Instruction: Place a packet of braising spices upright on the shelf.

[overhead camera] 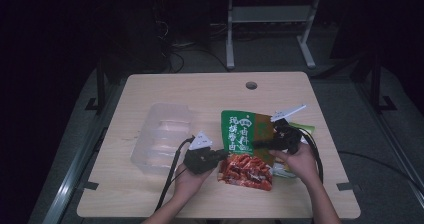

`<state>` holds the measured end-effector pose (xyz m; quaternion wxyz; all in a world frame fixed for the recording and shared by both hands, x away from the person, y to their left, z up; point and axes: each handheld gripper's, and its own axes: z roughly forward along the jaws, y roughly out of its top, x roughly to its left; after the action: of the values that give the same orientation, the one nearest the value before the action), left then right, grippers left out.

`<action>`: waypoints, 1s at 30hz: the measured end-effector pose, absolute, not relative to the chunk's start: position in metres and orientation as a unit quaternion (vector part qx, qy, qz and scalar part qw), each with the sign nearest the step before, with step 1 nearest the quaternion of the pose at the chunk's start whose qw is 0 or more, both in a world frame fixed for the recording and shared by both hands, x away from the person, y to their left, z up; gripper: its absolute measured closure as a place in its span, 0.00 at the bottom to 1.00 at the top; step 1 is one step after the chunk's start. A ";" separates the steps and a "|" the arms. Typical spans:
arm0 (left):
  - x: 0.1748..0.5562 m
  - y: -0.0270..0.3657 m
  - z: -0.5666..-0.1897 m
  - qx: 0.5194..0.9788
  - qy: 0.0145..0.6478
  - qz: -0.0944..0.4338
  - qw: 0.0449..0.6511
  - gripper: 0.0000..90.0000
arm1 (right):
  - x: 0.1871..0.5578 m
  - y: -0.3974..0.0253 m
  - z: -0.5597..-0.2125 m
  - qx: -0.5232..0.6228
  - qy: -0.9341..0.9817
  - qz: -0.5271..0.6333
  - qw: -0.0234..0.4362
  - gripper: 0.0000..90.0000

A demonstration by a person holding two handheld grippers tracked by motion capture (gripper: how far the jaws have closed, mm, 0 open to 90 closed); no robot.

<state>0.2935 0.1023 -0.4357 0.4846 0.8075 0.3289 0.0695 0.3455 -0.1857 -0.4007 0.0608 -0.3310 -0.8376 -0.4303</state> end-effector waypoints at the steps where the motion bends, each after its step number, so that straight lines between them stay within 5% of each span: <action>1: 0.292 0.103 -0.434 0.807 0.328 0.071 0.486 0.88 | 0.344 -0.186 -0.399 -0.328 -0.836 -0.435 0.061 1.00; 10: 0.274 0.111 -0.424 0.814 0.307 0.093 0.484 0.69 | 0.327 -0.180 -0.374 -0.297 -0.833 -0.465 0.043 1.00; 30: 0.279 0.134 -0.431 0.853 0.220 0.094 0.465 0.58 | 0.337 -0.170 -0.338 -0.286 -0.825 -0.487 0.017 1.00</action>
<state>0.2791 0.1343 -0.4309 0.4648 0.8525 0.2200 0.0937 0.3374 -0.1698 -0.3375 0.0175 -0.2863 -0.8247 -0.4874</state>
